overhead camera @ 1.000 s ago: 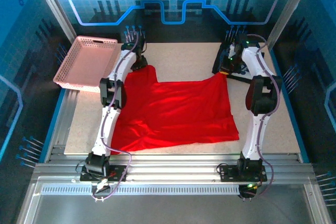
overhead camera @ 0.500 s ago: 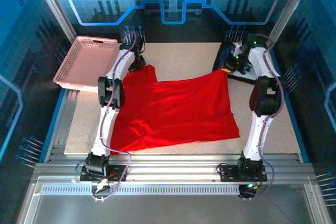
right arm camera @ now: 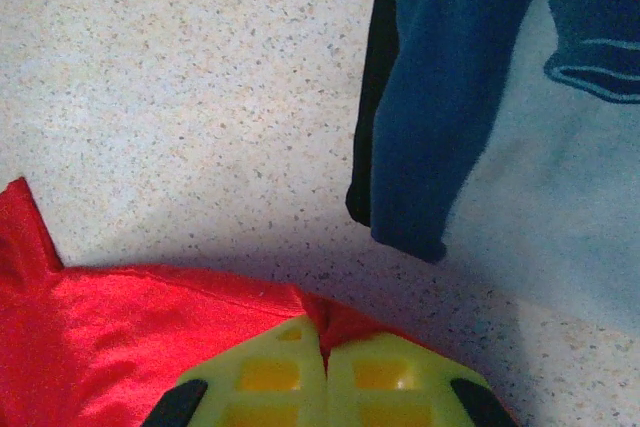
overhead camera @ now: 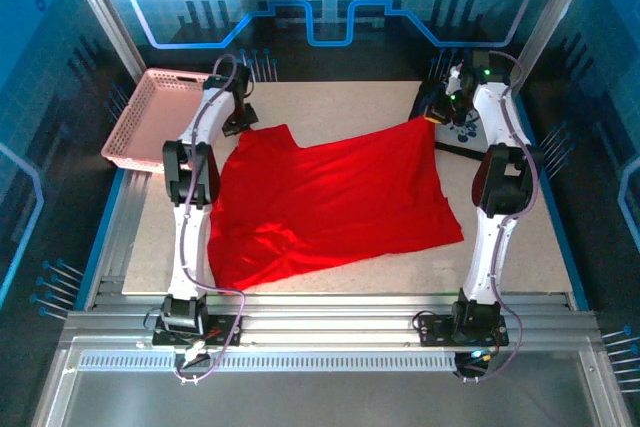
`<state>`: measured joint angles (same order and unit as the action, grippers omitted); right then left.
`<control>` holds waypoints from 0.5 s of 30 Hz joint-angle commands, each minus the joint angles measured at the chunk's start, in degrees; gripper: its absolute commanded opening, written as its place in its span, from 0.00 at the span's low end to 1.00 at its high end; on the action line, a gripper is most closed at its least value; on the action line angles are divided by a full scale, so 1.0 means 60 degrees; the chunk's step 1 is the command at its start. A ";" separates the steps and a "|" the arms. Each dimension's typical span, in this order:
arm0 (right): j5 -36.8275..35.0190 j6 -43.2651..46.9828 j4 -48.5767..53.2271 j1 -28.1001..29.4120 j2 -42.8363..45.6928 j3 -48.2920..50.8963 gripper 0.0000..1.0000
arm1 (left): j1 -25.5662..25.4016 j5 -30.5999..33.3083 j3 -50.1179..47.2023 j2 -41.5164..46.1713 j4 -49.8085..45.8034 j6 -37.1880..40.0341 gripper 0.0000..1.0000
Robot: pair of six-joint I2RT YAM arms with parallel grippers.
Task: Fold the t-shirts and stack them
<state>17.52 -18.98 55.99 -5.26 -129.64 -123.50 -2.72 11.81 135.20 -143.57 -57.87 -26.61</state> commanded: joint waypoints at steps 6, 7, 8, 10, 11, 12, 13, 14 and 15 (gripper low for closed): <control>-0.0114 0.0406 -0.0255 0.0027 -0.0258 -0.0216 0.00 | -0.0030 -0.0327 -0.0106 0.1108 0.0958 0.0693 0.00; -0.0114 0.0435 -0.0288 0.0027 -0.0251 -0.0239 0.00 | -0.0026 -0.0321 -0.0121 0.1153 0.0944 0.0739 0.00; -0.0128 0.0466 -0.0318 0.0033 -0.0252 -0.0246 0.00 | -0.0030 -0.0301 -0.0187 0.1238 0.0955 0.0785 0.00; -0.0132 0.0539 -0.0415 0.0028 -0.0239 -0.0268 0.00 | -0.0030 -0.0210 -0.0462 0.1477 0.1049 0.0933 0.00; -0.0133 0.0581 -0.0474 0.0027 -0.0226 -0.0256 0.00 | -0.0030 -0.0148 -0.0684 0.1646 0.1135 0.0995 0.00; -0.0122 0.0625 -0.0524 0.0027 -0.0215 -0.0260 0.00 | -0.0017 -0.0096 -0.0950 0.1838 0.1272 0.1038 0.00; -0.0123 0.0664 -0.0563 0.0027 -0.0220 -0.0285 0.00 | -0.0002 -0.0094 -0.1180 0.2017 0.1402 0.1050 0.00; -0.0070 0.0695 -0.0598 0.0026 -0.0245 -0.0302 0.00 | 0.0026 -0.0115 -0.1406 0.2197 0.1540 0.1059 0.00; -0.0013 0.0742 -0.0614 0.0026 -0.0283 -0.0357 0.00 | 0.0042 -0.0145 -0.1603 0.2352 0.1650 0.1106 0.00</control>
<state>16.95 -16.32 54.00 -5.26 -130.58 -123.52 -2.94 10.70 127.94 -134.32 -50.54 -22.02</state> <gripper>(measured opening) 0.064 0.053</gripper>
